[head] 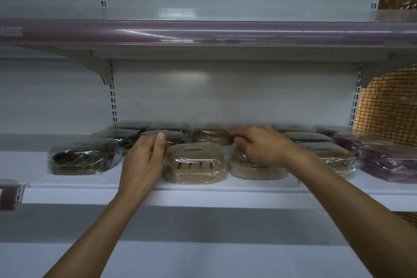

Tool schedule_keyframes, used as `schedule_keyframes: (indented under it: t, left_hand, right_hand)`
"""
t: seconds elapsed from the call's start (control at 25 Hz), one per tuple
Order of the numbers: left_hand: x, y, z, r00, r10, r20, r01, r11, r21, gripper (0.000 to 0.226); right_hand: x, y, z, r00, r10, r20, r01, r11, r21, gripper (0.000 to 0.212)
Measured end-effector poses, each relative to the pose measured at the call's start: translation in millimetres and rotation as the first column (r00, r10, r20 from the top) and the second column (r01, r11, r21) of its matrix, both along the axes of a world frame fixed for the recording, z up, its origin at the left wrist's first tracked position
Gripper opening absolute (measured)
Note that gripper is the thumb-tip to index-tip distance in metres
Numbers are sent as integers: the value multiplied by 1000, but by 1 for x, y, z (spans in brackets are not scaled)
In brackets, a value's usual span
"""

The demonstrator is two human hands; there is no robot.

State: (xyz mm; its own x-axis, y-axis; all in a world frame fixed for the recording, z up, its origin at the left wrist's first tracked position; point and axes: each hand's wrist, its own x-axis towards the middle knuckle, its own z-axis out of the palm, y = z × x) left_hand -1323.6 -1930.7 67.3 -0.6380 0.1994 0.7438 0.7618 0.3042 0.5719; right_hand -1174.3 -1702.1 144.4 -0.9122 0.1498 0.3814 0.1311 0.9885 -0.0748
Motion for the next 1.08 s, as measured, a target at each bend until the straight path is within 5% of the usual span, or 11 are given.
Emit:
schedule_keyframes:
  t: [0.16,0.32,0.64,0.76,0.92,1.08]
  left_hand:
    - [30,24,-9,999,-34,-17,28,958,-285,71]
    - [35,42,-8,996,68,-63,-88,914,-395,79]
    - [35,53,-1,986,154,-64,-167,879,-447,72]
    - [32,64,1,978,194,-75,-207,860,-467,71]
    - [31,86,5,966,213,-148,-258,837,-482,64]
    - [23,111,10,980,187,-71,-196,826,-528,58]
  right_hand:
    - [15,51,-6,984,-172,48,173,985,-20,31]
    - [12,58,-11,986,-168,24,169,985,-32,33]
    - [34,54,-11,995,29,92,-23,998,-66,32]
    - [39,62,-10,990,51,133,-48,999,-22,68]
    - [43,81,-9,983,120,140,-119,993,-10,69]
    - [46,93,-9,980,141,143,-141,990,-10,70]
